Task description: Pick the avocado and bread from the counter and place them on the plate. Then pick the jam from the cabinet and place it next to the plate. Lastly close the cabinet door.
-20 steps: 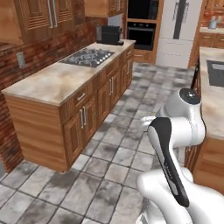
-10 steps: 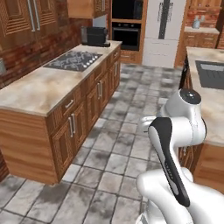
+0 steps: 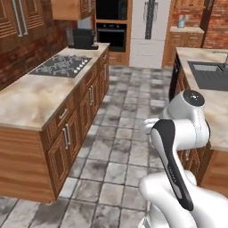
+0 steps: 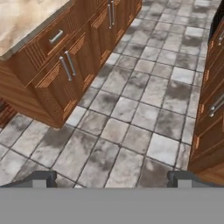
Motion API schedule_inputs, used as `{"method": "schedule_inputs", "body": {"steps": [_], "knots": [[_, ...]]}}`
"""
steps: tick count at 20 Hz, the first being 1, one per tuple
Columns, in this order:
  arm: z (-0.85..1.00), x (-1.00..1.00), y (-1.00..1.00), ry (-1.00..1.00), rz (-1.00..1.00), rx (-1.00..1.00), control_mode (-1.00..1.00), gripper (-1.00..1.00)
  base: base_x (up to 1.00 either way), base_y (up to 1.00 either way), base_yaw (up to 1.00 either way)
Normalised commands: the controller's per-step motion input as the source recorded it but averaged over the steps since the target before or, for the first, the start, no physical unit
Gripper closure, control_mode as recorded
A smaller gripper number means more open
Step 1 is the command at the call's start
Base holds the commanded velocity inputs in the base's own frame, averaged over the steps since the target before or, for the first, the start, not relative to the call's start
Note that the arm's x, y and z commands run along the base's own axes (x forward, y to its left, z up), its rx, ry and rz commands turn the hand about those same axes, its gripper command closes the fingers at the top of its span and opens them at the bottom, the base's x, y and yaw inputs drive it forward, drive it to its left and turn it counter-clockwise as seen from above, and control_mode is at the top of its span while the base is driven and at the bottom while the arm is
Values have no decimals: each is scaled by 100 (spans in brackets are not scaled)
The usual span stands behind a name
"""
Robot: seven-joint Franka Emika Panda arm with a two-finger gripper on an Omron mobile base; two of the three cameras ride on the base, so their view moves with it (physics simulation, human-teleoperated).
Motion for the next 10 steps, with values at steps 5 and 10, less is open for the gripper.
{"method": "schedule_inputs", "body": {"steps": [5, 10], "knots": [[0, 0, 0, 0, 0, 0, 100, -100, 64, 27, -24], [0, 0, 0, 0, 0, 0, 100, -100, 68, 15, -22]]}}
